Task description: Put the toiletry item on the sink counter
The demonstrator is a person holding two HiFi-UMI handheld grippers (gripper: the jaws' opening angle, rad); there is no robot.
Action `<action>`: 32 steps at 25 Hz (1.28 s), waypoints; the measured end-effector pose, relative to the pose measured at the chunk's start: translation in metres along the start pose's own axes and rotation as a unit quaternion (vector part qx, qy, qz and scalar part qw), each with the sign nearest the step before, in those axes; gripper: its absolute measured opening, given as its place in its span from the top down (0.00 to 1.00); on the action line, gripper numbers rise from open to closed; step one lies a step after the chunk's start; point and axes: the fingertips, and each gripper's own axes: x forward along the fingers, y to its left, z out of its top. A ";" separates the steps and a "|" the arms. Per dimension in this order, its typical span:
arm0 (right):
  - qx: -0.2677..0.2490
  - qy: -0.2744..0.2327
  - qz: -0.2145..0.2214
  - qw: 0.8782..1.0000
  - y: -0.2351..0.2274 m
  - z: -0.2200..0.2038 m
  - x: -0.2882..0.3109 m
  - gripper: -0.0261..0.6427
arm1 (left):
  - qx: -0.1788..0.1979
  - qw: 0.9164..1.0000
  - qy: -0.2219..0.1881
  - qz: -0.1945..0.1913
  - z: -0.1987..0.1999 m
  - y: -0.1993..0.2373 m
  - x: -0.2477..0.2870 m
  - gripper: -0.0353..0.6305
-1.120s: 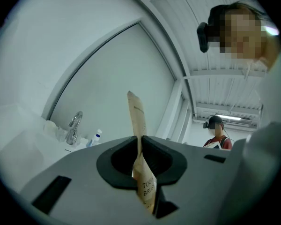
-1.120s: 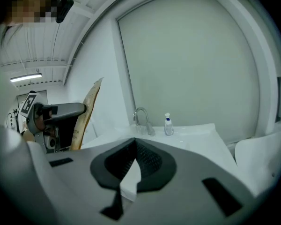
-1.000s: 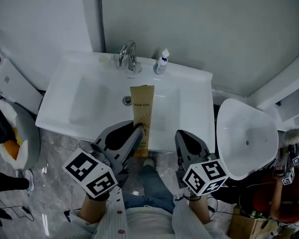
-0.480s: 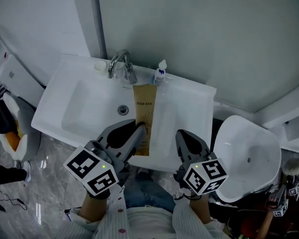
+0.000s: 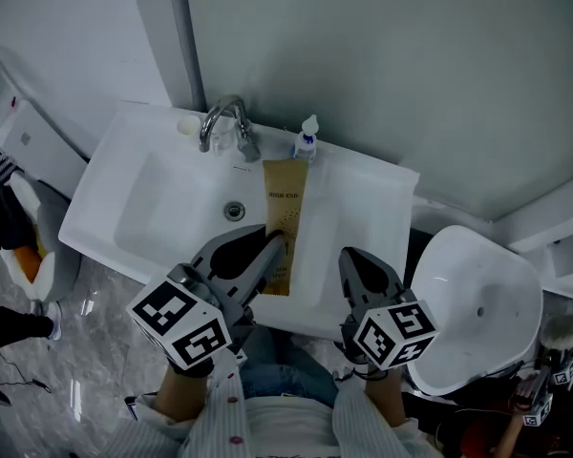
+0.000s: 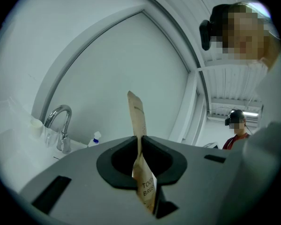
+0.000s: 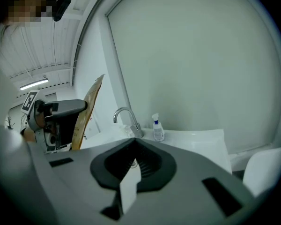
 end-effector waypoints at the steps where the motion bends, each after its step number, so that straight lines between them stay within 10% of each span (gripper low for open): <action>1: 0.002 0.004 0.001 1.000 -0.004 0.003 0.005 0.95 | -0.003 1.000 0.003 0.002 0.002 0.005 0.007 0.88; 18: 0.027 0.009 -0.038 0.999 -0.049 0.035 0.049 0.95 | 0.009 0.997 0.064 -0.045 0.013 0.042 0.090 0.88; 32: 0.061 0.003 -0.094 0.994 -0.065 0.026 0.057 0.95 | 0.055 0.978 0.161 -0.122 -0.019 0.053 0.133 0.88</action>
